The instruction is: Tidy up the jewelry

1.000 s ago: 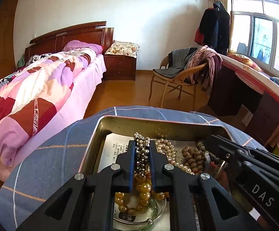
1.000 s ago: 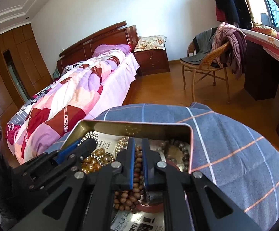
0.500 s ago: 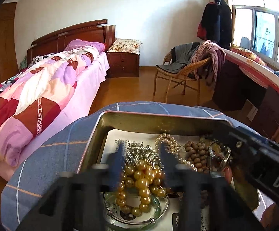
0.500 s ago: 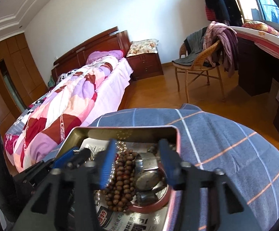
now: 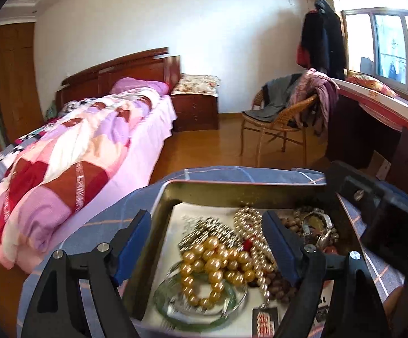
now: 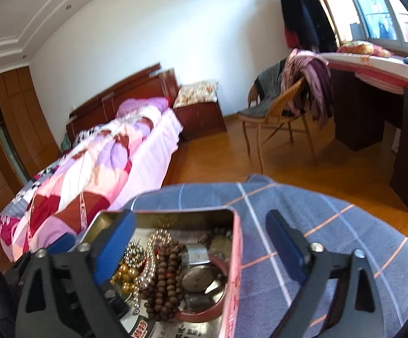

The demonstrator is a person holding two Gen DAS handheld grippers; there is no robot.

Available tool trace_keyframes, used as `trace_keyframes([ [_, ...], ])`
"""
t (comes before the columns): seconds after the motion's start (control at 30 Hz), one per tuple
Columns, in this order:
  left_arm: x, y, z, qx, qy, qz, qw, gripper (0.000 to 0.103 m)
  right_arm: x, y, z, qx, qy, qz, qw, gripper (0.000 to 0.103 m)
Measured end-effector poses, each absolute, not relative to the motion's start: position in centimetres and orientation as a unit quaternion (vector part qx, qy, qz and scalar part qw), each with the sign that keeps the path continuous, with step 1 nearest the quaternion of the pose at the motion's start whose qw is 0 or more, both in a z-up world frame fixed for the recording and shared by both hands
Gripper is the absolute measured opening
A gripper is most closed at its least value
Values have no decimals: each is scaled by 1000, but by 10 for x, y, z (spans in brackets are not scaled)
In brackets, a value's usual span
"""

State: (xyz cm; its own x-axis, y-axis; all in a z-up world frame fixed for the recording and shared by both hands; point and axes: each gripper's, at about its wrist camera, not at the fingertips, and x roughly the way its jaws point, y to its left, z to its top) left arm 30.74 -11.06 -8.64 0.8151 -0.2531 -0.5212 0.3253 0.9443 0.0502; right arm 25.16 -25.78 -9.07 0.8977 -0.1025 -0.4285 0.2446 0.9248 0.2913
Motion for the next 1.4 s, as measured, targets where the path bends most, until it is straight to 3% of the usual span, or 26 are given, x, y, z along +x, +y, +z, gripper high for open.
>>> trace_keyframes([
  [0.27,266,-78,-77,24,271,-122,955,81,213,-246,-77,150,207,-112,960,100],
  [0.8,161,-59,-43,53,219,-82,971,81,108,-200,-41,56,142,-126,980,103],
  [1.4,119,-50,-11,48,157,-79,983,91,72,-198,-19,73,94,-121,986,103],
])
